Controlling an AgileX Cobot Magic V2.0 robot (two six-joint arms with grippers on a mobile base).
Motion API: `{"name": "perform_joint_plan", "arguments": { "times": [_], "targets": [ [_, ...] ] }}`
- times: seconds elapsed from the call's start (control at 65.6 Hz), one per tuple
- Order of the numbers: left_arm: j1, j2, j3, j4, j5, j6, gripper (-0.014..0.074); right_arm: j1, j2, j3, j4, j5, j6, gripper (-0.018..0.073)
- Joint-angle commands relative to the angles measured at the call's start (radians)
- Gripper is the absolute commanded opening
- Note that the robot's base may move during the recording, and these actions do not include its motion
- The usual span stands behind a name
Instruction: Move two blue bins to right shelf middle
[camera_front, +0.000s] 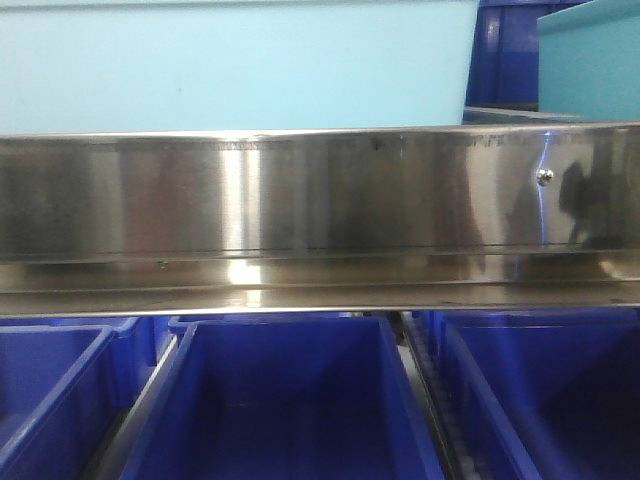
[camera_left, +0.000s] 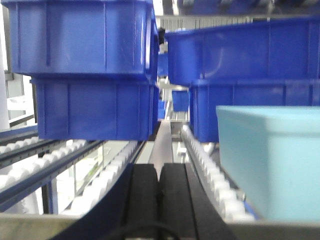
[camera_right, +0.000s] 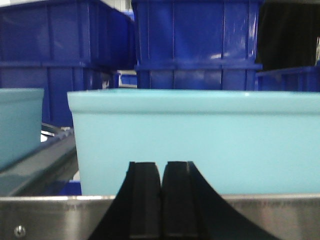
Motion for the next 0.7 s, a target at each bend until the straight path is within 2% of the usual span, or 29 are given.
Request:
{"name": "perform_joint_plan", "arguments": {
  "times": [0.0,0.168,0.305,0.381,0.427,0.519,0.656,0.686],
  "targets": [
    [0.003,-0.003,-0.002,-0.058,-0.069,-0.008,-0.0111,-0.004,-0.003,-0.001,-0.006,-0.039,-0.001,-0.0162],
    [0.003,-0.003,-0.148,-0.073,-0.029,-0.008,-0.0111,-0.004,-0.003,-0.158,-0.006,0.141,-0.001,-0.0162],
    [0.003,0.020,-0.368,-0.062,0.157,-0.008,-0.0102,-0.004,-0.003,-0.320,-0.006,0.210,0.010,-0.0162],
    [0.003,0.077,-0.488,-0.039,0.277,-0.008,-0.0034,-0.002,0.046,-0.425,-0.006,0.285,0.017,-0.0160],
    [0.003,0.108,-0.541,-0.030,0.328,-0.008,0.0015,-0.002,0.088,-0.481,-0.006,0.326,0.017,-0.0128],
    [0.003,0.185,-0.634,-0.030,0.370,-0.008,0.0178,-0.002,0.176,-0.571,-0.006,0.367,0.017,0.0030],
    [0.003,0.297,-0.702,-0.028,0.377,-0.008,0.0447,-0.002,0.324,-0.663,-0.006,0.367,0.017,0.0433],
    [0.003,0.320,-0.713,-0.028,0.382,-0.008,0.0492,-0.002,0.361,-0.672,-0.006,0.367,0.017,0.0499]
  ]
}}
